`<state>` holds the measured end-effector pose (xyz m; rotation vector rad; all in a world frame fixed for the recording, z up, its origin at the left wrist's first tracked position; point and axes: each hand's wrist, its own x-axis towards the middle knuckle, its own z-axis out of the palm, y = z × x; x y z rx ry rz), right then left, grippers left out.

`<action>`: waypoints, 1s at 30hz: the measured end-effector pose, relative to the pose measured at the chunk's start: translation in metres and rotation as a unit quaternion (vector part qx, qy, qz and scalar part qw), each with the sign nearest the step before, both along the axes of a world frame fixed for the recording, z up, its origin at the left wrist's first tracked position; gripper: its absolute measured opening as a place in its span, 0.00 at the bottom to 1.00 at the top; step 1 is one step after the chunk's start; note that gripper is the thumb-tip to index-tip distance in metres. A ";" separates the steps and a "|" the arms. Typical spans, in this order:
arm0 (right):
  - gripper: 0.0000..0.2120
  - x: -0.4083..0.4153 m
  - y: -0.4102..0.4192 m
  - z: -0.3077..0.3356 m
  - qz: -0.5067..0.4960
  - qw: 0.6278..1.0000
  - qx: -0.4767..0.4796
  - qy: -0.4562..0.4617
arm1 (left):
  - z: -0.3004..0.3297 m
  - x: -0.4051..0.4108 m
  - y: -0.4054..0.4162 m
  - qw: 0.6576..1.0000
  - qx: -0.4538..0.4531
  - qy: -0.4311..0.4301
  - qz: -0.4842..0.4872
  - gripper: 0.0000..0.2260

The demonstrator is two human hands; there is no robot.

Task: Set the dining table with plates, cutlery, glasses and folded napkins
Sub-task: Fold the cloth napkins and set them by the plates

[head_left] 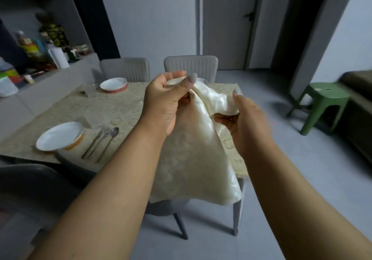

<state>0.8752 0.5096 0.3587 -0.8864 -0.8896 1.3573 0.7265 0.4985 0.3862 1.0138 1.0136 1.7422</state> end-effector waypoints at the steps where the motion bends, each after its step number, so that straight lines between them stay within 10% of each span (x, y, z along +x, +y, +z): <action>1: 0.11 0.015 0.003 0.003 -0.014 1.000 0.006 0.006 | 0.000 0.014 0.004 1.000 -0.011 0.019 -0.010 0.17; 18: 0.17 0.217 0.153 -0.015 0.014 0.985 -0.109 -0.135 | -0.002 0.213 0.154 0.992 -0.051 -0.057 0.098 0.11; 30: 0.11 0.244 0.291 -0.035 0.151 0.970 -0.185 0.031 | -0.026 0.246 0.248 0.978 -0.077 0.064 0.183 0.06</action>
